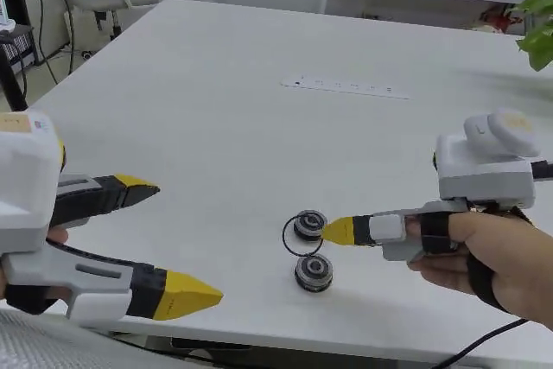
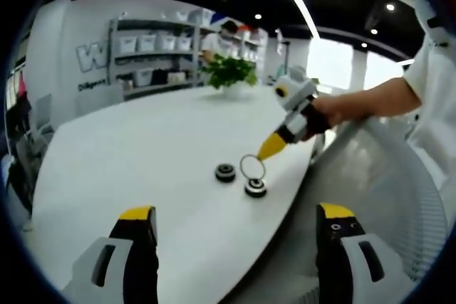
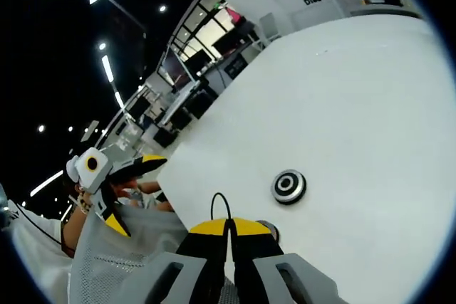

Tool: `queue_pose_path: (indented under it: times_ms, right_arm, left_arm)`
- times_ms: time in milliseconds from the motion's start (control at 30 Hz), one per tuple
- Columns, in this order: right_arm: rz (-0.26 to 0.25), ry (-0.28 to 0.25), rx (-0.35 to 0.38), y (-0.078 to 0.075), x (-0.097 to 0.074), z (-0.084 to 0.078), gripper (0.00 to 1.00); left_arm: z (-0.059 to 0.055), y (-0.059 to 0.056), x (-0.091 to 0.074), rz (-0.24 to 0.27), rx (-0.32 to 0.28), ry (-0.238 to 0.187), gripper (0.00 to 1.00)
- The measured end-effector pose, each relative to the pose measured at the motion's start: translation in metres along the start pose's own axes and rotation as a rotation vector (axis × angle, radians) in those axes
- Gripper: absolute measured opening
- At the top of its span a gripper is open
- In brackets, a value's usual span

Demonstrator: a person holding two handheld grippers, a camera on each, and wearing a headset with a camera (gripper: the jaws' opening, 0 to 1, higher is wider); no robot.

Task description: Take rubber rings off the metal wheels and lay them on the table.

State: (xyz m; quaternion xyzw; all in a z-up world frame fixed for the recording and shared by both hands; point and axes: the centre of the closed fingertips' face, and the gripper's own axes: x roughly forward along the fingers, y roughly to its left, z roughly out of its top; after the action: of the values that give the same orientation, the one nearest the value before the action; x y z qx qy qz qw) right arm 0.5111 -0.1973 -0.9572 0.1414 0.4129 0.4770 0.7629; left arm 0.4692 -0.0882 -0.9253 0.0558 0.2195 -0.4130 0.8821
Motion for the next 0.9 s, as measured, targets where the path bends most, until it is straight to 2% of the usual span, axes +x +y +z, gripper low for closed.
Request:
queue_pose_path:
  times_ms: [233, 500, 900]
  right_arm:
    - [0.006, -0.007, -0.038, 0.007, -0.003, 0.005, 0.00]
    - [0.035, -0.032, -0.062, 0.023, -0.001, 0.017, 0.00]
    - [0.059, 0.045, -0.168, 0.046, 0.029, 0.017, 0.00]
  left_arm:
    - [-0.002, 0.001, 0.000, 0.006, 0.013, 0.019, 0.95]
    - [-0.003, -0.002, 0.001, -0.005, 0.021, 0.026, 0.96]
    - [-0.006, -0.004, 0.003, -0.019, 0.026, 0.038, 1.00]
